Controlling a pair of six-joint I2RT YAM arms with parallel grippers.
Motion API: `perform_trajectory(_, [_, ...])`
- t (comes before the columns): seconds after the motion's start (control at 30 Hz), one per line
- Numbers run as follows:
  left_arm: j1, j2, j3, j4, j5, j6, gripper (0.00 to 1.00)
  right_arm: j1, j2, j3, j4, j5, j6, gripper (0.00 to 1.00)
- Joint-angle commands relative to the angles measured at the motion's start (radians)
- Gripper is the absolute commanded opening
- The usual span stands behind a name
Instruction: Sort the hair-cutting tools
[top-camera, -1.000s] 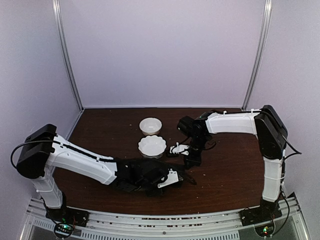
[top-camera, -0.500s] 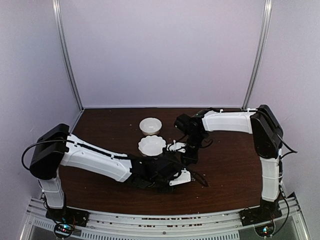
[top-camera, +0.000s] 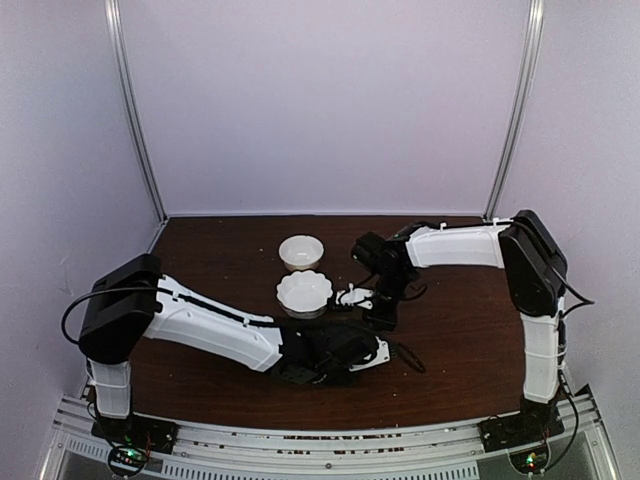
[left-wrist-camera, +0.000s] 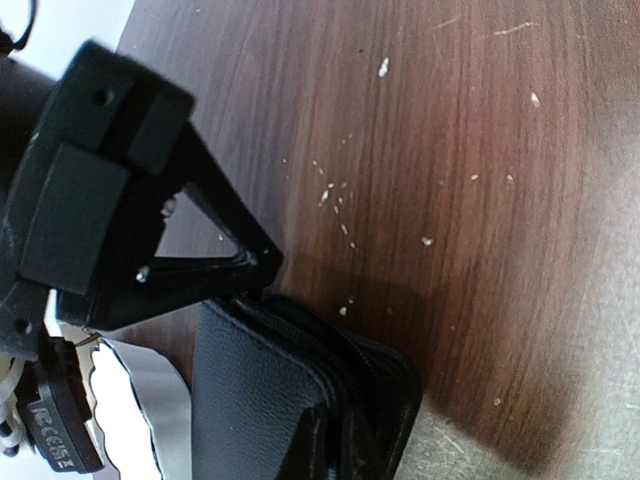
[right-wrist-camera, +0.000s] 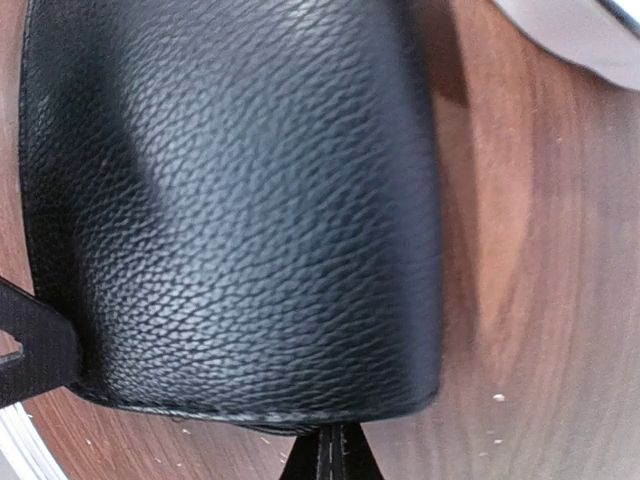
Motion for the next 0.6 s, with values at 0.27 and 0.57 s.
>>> perform_trajectory(0.27, [0.044, 0.041, -0.007, 0.030, -0.088, -0.096, 0.00, 0.025, -0.150, -0.173, -0.068, -0.208, 0.003, 0.00])
perform_trajectory(0.57, [0.046, -0.003, -0.053, 0.044, -0.048, -0.094, 0.00, 0.022, -0.173, -0.213, -0.053, -0.106, 0.013, 0.00])
